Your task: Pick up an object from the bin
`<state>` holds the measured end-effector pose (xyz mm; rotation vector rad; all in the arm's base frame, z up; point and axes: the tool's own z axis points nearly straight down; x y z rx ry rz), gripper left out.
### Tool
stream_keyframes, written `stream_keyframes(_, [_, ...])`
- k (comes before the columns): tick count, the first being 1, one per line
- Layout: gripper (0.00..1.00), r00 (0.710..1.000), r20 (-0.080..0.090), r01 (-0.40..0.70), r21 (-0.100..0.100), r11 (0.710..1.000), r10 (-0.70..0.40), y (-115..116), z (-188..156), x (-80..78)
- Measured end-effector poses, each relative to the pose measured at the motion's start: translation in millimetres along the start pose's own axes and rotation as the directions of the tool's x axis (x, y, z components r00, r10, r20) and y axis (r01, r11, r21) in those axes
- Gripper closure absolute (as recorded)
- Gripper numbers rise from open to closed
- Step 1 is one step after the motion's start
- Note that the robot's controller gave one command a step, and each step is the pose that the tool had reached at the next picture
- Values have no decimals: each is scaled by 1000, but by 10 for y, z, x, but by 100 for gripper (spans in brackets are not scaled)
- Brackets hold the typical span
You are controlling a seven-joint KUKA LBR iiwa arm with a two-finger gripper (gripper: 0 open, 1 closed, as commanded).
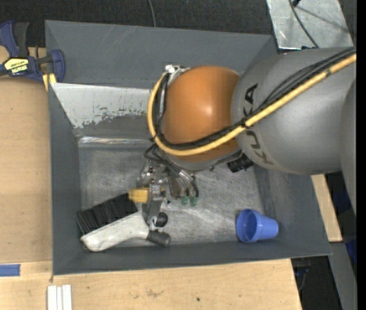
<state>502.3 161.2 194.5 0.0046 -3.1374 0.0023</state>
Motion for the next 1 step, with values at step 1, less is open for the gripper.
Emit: stream_keyframes(1, [100, 1000, 12, -2, -3, 1000, 2, 11, -329, -34])
